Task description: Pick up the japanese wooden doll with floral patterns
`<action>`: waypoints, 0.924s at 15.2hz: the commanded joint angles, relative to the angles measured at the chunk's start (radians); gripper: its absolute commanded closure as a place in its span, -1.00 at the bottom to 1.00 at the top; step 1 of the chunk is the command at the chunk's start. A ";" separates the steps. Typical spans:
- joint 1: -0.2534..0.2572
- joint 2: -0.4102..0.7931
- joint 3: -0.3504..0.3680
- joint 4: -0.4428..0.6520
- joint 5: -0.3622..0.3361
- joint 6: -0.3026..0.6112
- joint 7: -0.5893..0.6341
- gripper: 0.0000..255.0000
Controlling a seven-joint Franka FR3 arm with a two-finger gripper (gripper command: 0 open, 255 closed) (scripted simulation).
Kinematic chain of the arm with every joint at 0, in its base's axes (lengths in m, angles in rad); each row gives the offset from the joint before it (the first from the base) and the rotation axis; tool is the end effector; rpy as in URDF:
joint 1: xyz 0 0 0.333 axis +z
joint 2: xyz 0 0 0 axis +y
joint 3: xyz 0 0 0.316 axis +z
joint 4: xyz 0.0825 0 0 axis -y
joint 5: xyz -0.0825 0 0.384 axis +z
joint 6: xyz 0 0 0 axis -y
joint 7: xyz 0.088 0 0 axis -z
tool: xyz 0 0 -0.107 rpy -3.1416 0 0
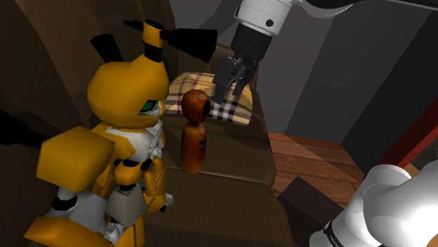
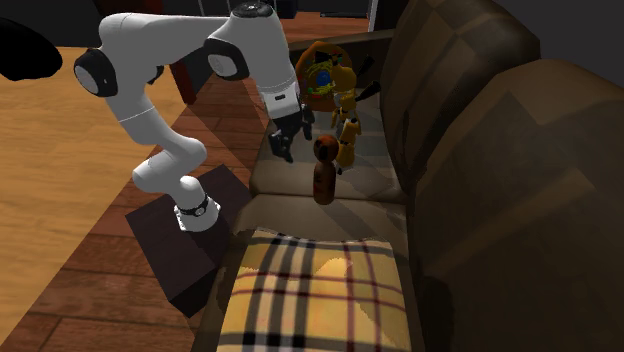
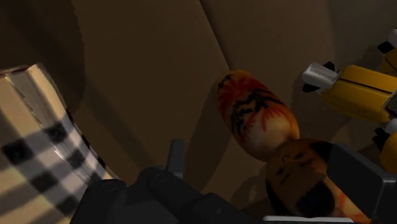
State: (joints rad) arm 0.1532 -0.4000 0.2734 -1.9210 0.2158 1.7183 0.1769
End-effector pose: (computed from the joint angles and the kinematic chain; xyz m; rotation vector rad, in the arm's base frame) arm 0.3863 0.2257 0.6623 -2.9562 -0.3366 -0.2147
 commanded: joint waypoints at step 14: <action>0.033 0.110 0.071 0.050 0.017 0.089 0.042 -1.00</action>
State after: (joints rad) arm 0.1854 -0.2887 0.3435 -1.8658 0.2327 1.8029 0.2189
